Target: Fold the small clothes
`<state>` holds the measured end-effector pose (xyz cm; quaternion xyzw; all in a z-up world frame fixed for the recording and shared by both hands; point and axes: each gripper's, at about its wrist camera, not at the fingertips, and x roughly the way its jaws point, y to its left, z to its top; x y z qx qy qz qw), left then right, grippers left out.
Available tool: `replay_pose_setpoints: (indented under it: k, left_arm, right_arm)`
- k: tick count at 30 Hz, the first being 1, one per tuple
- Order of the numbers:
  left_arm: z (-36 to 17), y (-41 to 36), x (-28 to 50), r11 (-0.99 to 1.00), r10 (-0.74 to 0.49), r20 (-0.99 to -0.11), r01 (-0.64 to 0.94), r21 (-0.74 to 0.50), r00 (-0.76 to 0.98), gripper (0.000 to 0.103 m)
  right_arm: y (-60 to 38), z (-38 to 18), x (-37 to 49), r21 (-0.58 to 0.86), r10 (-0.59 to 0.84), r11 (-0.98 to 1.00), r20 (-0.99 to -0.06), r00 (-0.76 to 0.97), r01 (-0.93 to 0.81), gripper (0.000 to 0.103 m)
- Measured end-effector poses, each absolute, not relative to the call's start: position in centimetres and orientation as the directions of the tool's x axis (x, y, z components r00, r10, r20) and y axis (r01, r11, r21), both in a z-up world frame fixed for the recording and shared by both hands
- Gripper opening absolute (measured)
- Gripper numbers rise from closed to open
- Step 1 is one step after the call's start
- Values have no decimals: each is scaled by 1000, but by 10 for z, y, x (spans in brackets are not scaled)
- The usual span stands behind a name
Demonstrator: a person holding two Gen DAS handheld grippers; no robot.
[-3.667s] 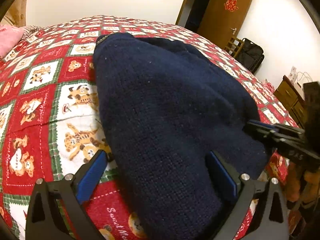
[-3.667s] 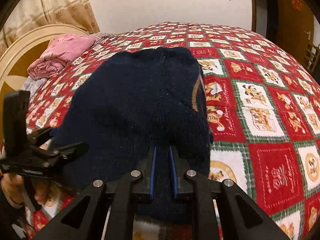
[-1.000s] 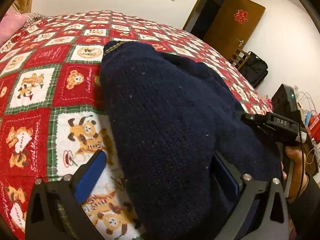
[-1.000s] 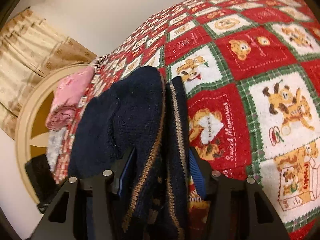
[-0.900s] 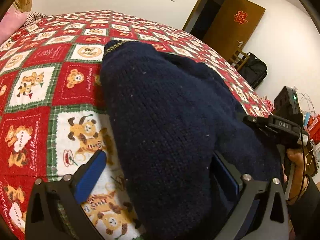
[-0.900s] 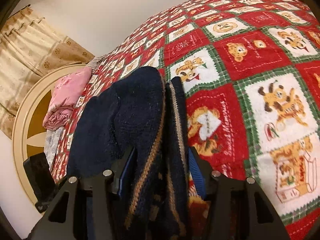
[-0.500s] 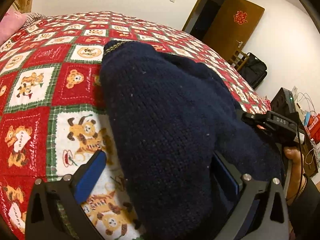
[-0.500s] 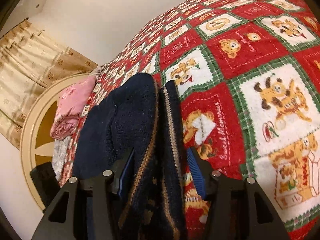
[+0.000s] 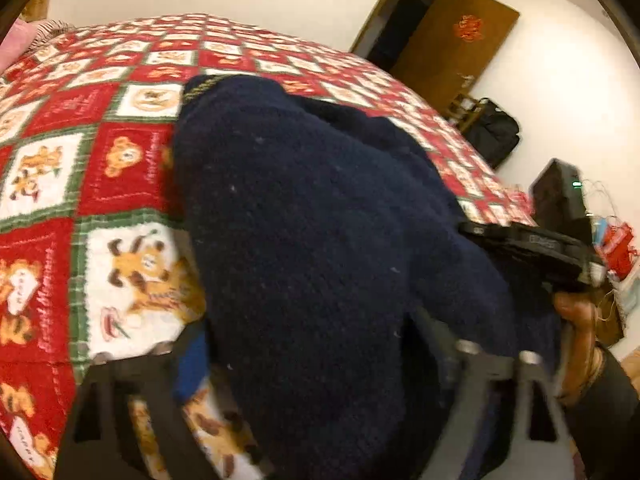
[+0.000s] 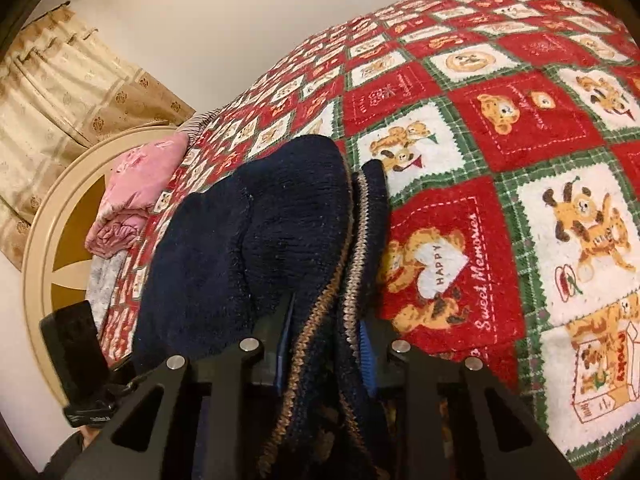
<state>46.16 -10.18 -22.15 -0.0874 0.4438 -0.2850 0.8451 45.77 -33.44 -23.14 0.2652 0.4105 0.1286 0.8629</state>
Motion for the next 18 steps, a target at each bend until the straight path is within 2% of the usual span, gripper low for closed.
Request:
replay_pose_setpoints:
  k: [1,3,6,18]
  left_arm:
    - [-221,-101,461,819,-564,-696,404,-407,444,77]
    - [-217,-99,459,819,-566,-687,399,-411,455,61]
    - [-207,-103,454,839,-537,-693,391,-379,481,52]
    - [-180,-103,441,859,-507,-689,368,-355,519,43]
  right_arm:
    - [-334,-230,456,558,432,830,-640,635,-2,27]
    - [-331,-225,451,535,414,845,-638,649,-13,26]
    - [-331,-221,444,532,401,847,-628,667,-9,26]
    - [-324,-201,430,558,410,829,-577,706,-26,24]
